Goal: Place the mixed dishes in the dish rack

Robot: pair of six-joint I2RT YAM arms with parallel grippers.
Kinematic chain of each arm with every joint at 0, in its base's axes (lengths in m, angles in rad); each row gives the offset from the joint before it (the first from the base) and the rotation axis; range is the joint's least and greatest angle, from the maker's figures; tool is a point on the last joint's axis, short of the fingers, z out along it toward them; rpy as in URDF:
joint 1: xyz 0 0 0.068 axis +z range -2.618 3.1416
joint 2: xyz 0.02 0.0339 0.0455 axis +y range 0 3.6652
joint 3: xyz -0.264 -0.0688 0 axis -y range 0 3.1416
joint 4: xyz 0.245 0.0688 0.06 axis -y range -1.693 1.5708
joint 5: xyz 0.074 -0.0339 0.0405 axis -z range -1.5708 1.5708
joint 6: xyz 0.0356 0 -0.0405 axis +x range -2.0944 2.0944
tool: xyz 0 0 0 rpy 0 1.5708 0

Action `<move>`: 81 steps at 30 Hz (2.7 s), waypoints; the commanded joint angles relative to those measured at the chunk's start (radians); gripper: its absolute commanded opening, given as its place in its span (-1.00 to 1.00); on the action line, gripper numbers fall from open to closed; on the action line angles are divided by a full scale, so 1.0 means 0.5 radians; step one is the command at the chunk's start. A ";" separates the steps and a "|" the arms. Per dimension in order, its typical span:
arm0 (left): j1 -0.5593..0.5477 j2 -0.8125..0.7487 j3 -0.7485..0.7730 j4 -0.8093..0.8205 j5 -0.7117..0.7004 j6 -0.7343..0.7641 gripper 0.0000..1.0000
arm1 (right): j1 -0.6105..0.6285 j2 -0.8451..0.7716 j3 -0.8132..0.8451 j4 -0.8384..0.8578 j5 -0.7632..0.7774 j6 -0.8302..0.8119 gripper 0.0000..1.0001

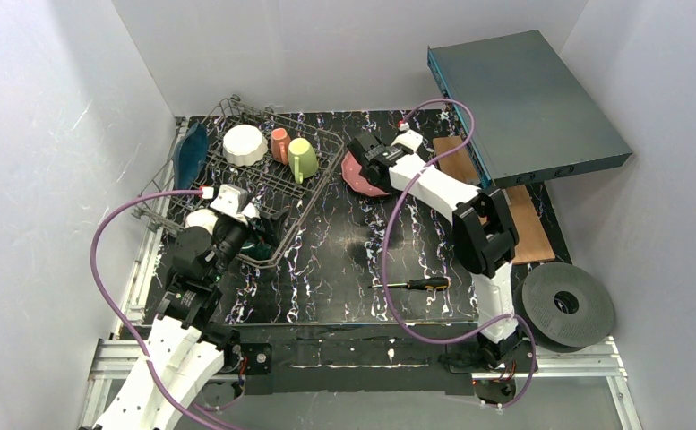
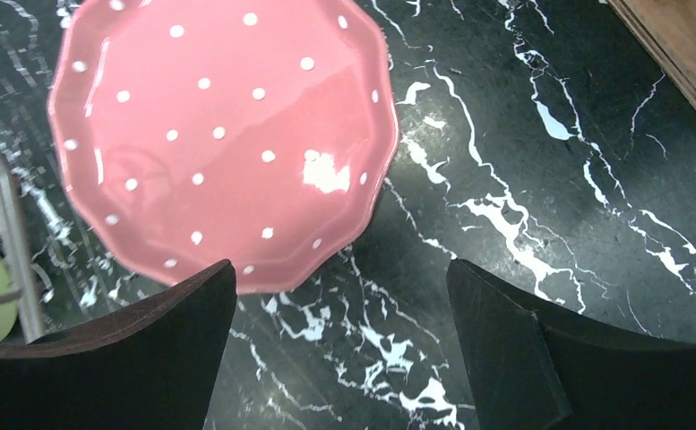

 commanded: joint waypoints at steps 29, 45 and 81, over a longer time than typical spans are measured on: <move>-0.016 0.029 0.037 -0.079 -0.230 0.063 0.80 | -0.238 0.402 0.150 -0.063 -0.434 0.165 -0.28; -0.016 0.059 0.057 -0.115 -0.243 0.053 0.81 | -0.139 -0.180 -0.730 0.191 -0.474 -0.006 -0.97; -1.909 0.973 -0.116 0.039 -1.226 1.325 0.73 | 0.091 -1.063 -1.354 0.429 -1.337 -0.554 -0.97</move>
